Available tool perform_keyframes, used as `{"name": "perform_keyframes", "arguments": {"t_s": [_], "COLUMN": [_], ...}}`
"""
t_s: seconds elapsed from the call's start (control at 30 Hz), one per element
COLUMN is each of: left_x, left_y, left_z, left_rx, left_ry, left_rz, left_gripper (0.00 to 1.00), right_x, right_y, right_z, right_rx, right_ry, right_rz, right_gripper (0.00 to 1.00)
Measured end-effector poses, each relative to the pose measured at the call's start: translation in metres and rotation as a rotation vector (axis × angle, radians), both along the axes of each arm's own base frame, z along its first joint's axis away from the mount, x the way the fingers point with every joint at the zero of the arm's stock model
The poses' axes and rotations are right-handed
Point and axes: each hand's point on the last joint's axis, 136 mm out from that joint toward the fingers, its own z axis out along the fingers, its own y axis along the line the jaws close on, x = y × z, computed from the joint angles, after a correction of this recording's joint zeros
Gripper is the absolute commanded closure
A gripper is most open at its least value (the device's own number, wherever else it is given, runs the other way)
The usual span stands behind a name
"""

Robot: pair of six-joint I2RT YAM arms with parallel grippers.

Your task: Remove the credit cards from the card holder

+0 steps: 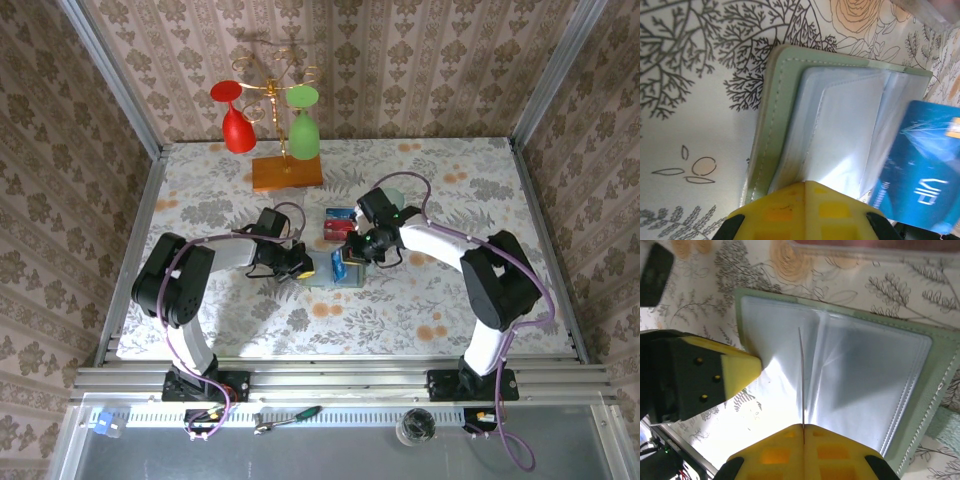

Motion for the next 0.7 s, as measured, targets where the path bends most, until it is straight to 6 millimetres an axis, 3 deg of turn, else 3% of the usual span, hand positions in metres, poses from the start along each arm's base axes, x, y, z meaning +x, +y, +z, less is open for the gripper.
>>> {"name": "perform_keyframes", "arguments": {"t_s": [0.2,0.57,0.7], "left_x": [0.000,0.000,0.005], "left_y": [0.002,0.006,0.011], "left_z": [0.000,0.003,0.010], "left_rx": [0.002,0.007,0.002], "left_ry": [-0.002,-0.011,-0.031], "left_rz": [0.004,0.022,0.039], "left_gripper": [1.00,1.00,1.00], "right_x": [0.008,0.020,0.031], "right_y": [-0.005,-0.027,-0.031], "right_z": [0.023,0.043,0.062], "right_rx": [-0.064,-0.266,-0.317], "right_ry": [-0.105,-0.330,-0.430], "right_rz": [0.124,0.460,0.601], "right_gripper": [1.00,1.00,1.00]}}
